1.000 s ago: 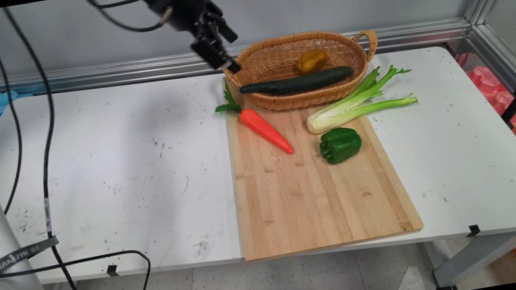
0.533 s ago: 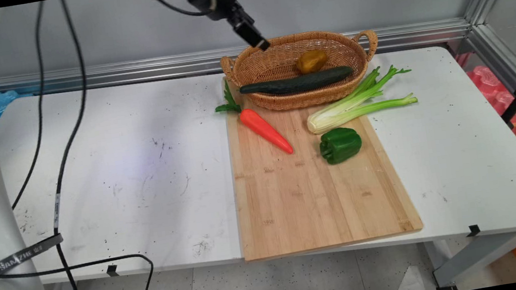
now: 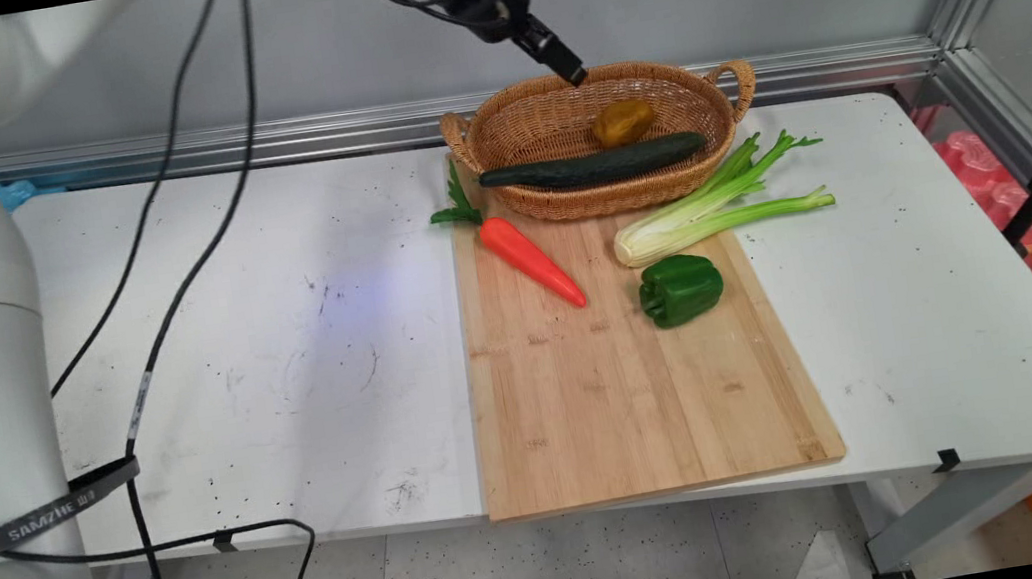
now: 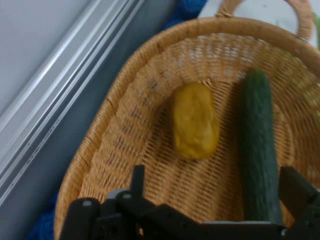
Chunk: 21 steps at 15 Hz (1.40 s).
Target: Pick up the potato from the vegetable basket
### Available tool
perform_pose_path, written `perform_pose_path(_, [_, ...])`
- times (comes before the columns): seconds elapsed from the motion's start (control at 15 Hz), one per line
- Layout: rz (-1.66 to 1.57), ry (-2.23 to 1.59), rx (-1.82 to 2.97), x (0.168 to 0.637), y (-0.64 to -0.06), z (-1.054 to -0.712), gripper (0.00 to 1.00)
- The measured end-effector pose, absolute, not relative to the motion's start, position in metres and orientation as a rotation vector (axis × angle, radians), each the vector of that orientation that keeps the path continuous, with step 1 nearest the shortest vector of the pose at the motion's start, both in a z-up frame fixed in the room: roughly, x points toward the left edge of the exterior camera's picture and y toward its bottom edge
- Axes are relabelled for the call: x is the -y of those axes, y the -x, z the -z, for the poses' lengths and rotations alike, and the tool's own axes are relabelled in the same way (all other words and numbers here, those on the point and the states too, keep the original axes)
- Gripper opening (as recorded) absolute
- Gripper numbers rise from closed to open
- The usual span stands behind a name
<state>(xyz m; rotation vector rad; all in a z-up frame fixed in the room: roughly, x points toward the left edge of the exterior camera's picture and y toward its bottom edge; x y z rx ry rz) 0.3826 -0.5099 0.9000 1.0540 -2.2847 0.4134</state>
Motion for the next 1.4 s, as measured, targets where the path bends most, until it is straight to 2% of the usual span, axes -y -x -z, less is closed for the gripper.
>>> perform_pose_path(0.87, [-0.377,-1.153,2.290,0.588,-0.323,-0.814,1.00])
perform_pose_path(1.4, [-0.369,-1.164,2.318,0.606,-0.305,-0.788,1.00])
